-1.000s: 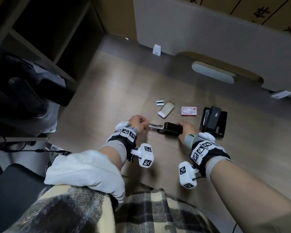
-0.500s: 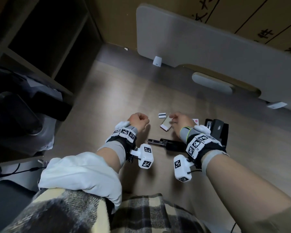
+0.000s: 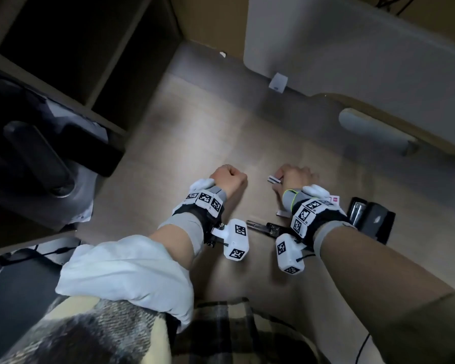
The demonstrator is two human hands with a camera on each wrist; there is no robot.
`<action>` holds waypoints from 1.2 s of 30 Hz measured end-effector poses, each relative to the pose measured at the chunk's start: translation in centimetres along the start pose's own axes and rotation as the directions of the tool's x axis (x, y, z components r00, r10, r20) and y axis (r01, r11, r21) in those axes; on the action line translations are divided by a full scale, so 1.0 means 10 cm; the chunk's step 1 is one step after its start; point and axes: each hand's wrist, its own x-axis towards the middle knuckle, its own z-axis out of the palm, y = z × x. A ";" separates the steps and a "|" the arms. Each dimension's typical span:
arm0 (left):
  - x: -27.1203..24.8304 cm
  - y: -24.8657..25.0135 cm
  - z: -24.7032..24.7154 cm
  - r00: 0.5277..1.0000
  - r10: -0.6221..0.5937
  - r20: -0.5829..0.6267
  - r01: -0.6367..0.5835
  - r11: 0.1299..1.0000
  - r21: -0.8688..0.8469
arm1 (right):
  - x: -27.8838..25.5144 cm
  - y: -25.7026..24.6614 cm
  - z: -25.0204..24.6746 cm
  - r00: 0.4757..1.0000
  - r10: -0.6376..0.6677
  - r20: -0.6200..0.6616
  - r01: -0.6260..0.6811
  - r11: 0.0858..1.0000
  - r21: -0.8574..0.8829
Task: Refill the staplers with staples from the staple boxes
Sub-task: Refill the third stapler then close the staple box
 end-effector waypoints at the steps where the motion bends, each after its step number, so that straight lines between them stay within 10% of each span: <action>1: 0.01 0.03 0.01 1.000 0.008 0.003 -0.008 1.000 -0.003 | -0.01 0.02 -0.04 1.000 -0.013 -0.003 0.013 1.000 0.010; 8: -0.27 0.16 0.06 0.971 0.179 0.159 -0.142 0.965 -0.220 | -0.27 0.03 -0.06 0.992 -0.069 -0.102 0.106 0.903 0.417; 20: -0.89 -0.14 0.15 0.969 0.228 0.095 -0.166 0.886 -0.432 | -0.98 0.22 0.05 0.974 -0.145 -0.171 0.222 0.736 0.639; 36: -1.03 -0.64 -0.08 0.982 0.187 0.012 -0.164 0.886 -0.434 | -1.31 0.05 0.42 0.932 -0.304 -0.199 0.271 0.946 -0.176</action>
